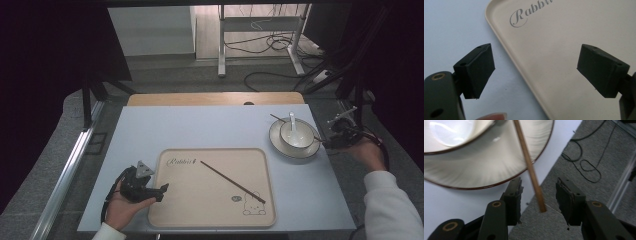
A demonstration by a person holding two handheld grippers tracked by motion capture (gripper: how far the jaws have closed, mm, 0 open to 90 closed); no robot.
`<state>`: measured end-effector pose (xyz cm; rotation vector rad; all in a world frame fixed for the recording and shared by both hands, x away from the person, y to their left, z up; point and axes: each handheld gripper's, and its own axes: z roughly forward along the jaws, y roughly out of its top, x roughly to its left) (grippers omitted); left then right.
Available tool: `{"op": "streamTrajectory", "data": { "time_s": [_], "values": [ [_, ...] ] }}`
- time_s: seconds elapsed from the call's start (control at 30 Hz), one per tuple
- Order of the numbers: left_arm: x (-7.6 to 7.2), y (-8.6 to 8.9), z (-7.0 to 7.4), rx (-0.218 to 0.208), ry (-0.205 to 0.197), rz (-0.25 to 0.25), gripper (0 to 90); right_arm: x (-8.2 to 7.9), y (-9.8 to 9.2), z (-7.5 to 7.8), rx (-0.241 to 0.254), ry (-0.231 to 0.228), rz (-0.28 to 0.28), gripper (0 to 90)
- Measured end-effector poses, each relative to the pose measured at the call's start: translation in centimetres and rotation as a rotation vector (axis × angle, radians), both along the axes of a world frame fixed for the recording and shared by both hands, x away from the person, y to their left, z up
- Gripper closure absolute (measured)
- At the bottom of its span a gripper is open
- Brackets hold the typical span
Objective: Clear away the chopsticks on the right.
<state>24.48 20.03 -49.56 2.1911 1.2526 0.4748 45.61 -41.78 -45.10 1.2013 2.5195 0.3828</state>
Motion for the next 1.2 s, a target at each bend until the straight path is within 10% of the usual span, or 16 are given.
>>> {"op": "streamTrajectory", "data": {
  "time_s": [0.7, 1.2],
  "values": [
    [0.2, 0.2, -0.2, 0.005, 0.008, 0.002, 14.4, 0.9, 0.3, -1.3, -0.035, 0.042, 0.091, 82.5],
    [0.0, 0.3, 0.2, -0.007, -0.007, -0.006, 14.4, -4.6, 2.3, 5.8, 0.093, -0.161, 0.07, 82.8]
  ]
}}
